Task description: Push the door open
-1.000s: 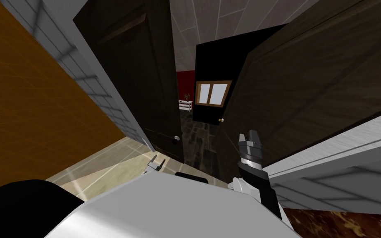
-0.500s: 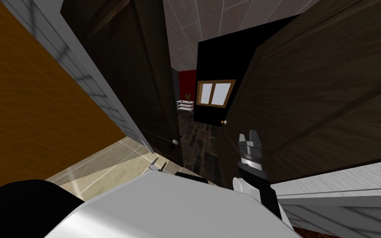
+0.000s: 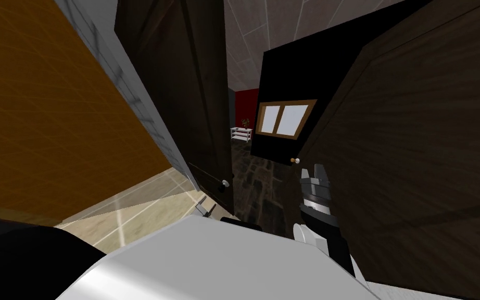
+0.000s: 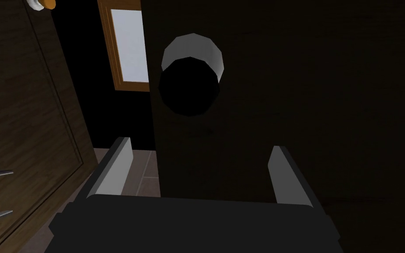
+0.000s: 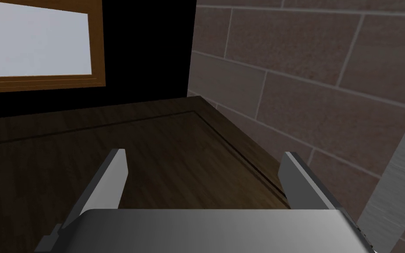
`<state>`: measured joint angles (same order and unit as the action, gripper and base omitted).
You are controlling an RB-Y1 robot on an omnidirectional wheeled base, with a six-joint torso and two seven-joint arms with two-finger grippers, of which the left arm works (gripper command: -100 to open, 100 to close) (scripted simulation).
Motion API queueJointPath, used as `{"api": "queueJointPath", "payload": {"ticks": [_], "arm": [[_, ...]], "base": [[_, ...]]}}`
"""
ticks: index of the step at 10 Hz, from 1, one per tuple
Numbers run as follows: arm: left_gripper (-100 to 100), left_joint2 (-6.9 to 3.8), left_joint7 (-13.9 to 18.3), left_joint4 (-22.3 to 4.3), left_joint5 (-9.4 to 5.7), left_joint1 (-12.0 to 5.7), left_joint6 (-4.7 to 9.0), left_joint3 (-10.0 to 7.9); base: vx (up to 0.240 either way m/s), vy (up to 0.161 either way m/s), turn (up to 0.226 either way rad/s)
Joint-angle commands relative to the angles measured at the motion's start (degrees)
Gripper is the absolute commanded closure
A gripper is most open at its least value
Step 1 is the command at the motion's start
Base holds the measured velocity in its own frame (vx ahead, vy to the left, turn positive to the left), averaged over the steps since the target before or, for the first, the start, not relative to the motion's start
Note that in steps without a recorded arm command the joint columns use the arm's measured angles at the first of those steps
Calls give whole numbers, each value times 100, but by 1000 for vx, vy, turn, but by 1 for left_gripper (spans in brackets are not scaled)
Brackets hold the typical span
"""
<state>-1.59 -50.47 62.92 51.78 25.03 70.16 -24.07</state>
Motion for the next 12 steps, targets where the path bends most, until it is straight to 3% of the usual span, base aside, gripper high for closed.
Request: {"api": "queueJointPath", "payload": {"ticks": [1,4,8,9,10,11,12], "arm": [[-100,3,-17,24,89,-50,-75,200],[-100,54,-26,111,257,-121,-212,576],[-100,230,-38,232,489,-218,-402,1094],[-100,276,-40,252,528,-234,-433,1180],[-100,220,-29,225,485,-220,-385,1102],[100,220,-29,225,485,-220,-385,1102],[100,220,-29,225,485,-220,-385,1102]], "base": [[151,-3,232],[126,-6,230],[133,-24,250],[127,-8,194],[58,-3,26],[-6,-1,-24],[-22,2,-6]]}}
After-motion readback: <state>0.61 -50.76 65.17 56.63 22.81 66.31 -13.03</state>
